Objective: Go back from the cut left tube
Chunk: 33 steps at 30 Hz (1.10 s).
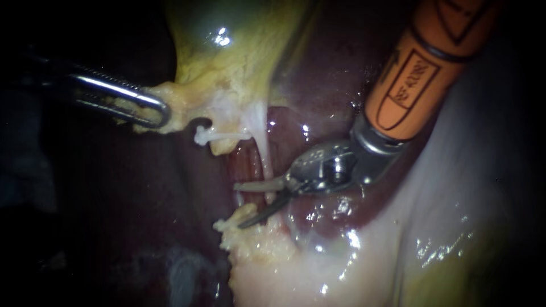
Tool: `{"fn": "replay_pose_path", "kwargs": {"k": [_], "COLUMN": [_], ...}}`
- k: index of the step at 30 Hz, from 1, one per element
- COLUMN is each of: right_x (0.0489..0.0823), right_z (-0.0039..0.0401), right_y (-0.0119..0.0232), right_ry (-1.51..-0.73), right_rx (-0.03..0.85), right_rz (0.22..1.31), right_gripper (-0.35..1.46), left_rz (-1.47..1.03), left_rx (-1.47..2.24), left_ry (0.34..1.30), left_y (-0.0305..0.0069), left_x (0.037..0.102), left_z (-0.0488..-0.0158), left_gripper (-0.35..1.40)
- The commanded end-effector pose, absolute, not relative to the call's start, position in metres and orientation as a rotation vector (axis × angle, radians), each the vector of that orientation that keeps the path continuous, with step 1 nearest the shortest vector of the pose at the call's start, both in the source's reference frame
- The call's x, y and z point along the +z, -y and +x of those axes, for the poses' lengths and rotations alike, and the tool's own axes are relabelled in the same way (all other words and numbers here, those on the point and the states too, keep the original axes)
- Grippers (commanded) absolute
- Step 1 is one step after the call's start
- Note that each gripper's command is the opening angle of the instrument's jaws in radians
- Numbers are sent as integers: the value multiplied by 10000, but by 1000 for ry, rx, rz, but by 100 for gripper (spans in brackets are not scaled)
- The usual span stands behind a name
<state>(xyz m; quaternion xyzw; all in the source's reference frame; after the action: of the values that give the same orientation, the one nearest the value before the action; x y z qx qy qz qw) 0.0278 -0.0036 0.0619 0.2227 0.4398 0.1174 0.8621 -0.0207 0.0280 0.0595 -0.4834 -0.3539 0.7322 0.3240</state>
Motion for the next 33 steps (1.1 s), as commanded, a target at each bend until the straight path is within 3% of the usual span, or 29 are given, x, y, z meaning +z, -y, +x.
{"fn": "replay_pose_path", "kwargs": {"k": [1, 14, 20, 33], "right_x": [616, 583, 573, 562], "right_z": [272, 210, 183, 167], "right_y": [34, 9, -1, -3], "right_ry": [-920, -905, -889, -873], "right_rx": [238, 206, 238, 264], "right_rz": [453, 366, 351, 340], "right_gripper": [143, 143, 143, 143], "left_rz": [-1268, -1269, -1269, -1269], "left_rx": [1921, 1921, 1922, 1922], "left_ry": [929, 931, 932, 932], "left_y": [-280, -283, -284, -285], "left_x": [595, 599, 600, 602], "left_z": [-207, -204, -203, -203], "left_gripper": [-35, -35, -35, -35]}}
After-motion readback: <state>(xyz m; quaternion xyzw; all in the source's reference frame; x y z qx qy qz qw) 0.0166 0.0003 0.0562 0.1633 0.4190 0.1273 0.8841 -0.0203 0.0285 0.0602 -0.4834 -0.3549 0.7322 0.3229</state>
